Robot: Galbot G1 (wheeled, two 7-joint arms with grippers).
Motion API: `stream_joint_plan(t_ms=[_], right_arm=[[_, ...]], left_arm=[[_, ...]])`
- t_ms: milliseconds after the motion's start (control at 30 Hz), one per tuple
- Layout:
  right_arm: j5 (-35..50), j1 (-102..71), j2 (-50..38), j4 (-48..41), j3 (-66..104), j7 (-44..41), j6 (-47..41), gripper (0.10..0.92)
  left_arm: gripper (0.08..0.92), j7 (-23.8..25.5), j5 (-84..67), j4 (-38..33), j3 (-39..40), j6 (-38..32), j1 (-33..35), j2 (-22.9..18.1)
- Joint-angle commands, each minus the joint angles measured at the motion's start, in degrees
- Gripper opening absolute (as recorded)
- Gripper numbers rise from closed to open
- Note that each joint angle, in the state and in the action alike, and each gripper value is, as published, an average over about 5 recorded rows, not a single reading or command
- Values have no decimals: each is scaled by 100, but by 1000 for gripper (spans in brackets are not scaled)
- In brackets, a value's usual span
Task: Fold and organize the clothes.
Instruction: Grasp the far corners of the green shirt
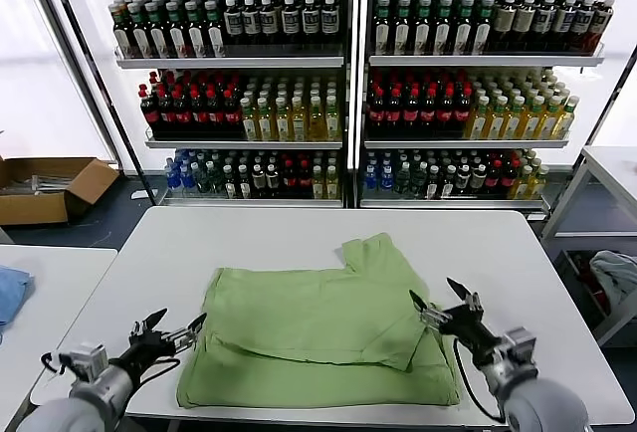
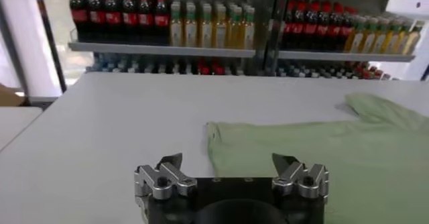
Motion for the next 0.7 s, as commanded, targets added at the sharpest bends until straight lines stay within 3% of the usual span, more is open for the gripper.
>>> stream_joint_plan(t_ms=[33,300,700], right_arm=[[-166,2200,114,-2207,-765,-696,-300,823],[-457,2693,442,-3080,-1120,-719,-189,823],[-661,2846,840,-3532,-1244,-580,-88,823]], left_arm=[[823,112,-398,2124,1607,-158,-2582,575],[823,87,-313,2958,2326,-214,-3333,386],[823,76,-238,3209,2486,-219,-3368,204]])
